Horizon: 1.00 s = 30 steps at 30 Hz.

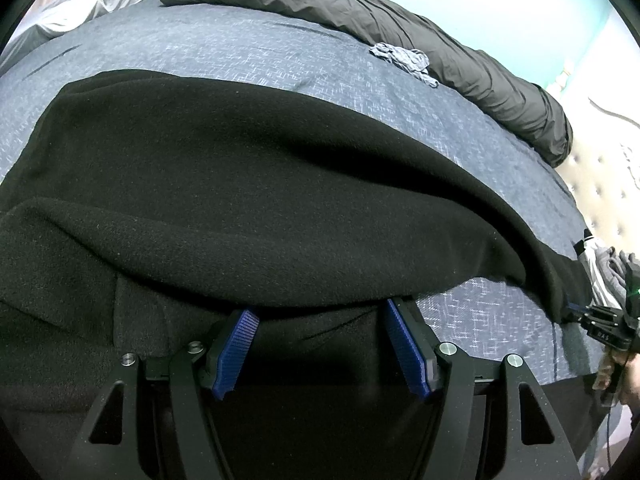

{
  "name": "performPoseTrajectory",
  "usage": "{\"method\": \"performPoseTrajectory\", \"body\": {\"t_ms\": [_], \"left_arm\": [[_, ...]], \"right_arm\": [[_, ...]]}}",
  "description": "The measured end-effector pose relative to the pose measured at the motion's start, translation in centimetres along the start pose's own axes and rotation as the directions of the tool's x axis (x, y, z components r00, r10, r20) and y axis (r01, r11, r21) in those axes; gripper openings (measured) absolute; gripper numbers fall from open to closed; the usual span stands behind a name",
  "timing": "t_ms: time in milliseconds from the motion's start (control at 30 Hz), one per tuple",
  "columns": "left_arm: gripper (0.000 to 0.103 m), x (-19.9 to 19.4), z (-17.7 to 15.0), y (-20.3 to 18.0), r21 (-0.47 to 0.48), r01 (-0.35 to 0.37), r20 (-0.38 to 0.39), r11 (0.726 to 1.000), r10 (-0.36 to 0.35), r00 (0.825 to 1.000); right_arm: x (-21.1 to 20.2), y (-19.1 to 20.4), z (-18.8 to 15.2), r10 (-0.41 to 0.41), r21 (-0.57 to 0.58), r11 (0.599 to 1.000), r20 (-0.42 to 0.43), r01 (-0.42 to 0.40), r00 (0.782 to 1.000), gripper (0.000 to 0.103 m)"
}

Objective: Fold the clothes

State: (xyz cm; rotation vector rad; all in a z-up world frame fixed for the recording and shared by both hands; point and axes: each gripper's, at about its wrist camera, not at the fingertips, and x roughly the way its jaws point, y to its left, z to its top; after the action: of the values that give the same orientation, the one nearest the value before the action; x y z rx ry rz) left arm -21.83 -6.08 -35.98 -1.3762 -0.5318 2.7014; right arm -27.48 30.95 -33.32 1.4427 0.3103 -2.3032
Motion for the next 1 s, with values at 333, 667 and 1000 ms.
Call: {"method": "performPoseTrajectory", "body": {"t_ms": [333, 667, 1000], "left_arm": [[0.069, -0.3, 0.0, 0.2, -0.007, 0.006, 0.006, 1.0, -0.006, 1.0], [0.069, -0.5, -0.2, 0.6, -0.017, 0.009, 0.008, 1.0, -0.008, 1.0], [0.069, -0.4, 0.0, 0.7, -0.01, 0.001, 0.006, 1.0, -0.001, 1.0]], "right_arm": [[-7.1, -0.3, 1.8, -0.019, -0.021, 1.0, 0.126, 0.022, 0.992, 0.003], [-13.5, -0.3, 8.8, -0.021, -0.075, 0.997, 0.166, 0.034, 0.986, 0.003], [-0.2, -3.5, 14.5, -0.171, 0.031, 0.984, -0.056, 0.173, 0.984, 0.003]]}}
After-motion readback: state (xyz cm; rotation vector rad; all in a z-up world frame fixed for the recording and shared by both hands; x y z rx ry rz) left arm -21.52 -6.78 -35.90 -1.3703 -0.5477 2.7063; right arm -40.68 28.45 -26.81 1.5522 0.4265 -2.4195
